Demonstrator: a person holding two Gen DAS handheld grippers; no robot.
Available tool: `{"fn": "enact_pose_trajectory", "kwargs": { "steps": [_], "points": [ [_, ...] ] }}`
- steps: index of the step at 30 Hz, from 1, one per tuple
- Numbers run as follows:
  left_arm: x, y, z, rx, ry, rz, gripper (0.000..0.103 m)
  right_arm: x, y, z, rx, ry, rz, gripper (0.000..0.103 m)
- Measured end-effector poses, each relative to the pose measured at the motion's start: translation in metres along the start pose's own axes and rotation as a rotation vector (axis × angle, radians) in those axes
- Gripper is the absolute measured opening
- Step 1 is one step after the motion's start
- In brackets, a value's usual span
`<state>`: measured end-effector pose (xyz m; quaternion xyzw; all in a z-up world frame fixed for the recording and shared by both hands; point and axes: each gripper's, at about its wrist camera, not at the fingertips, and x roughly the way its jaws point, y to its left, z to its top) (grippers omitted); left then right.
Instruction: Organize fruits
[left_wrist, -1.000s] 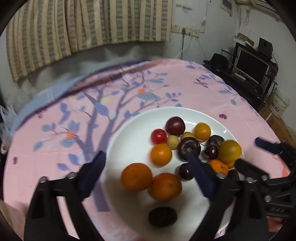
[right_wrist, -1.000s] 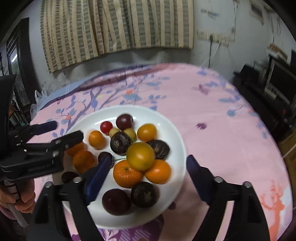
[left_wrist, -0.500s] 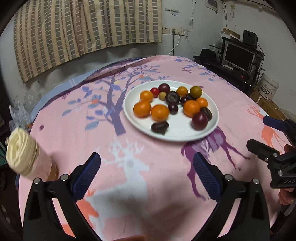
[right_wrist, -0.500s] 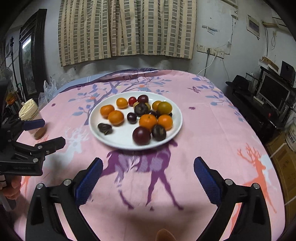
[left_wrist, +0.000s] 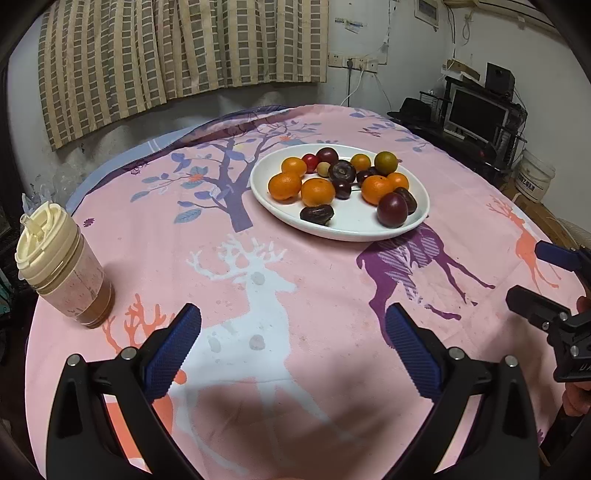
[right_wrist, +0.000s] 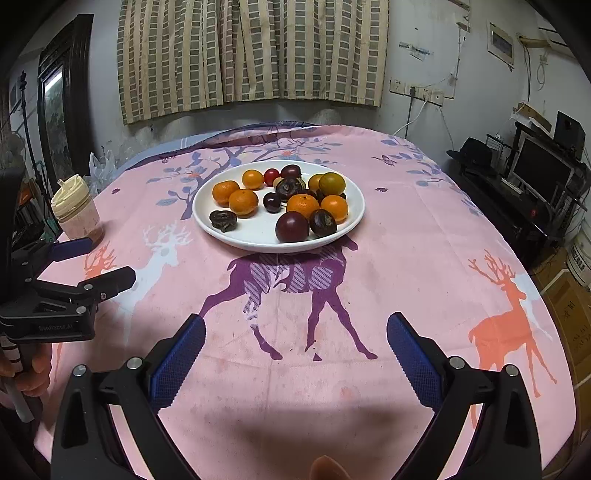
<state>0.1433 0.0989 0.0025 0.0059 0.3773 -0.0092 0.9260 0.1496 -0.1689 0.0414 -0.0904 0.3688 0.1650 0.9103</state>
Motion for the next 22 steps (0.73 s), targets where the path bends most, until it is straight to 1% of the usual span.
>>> {"fn": "enact_pose_trajectory", "kwargs": {
  "steps": [22],
  "points": [
    [0.0012,-0.0065,-0.0015,0.027,-0.006,-0.007,0.098,0.0083,-0.0033,-0.0025,0.016,0.016,0.004,0.099]
  ]
}}
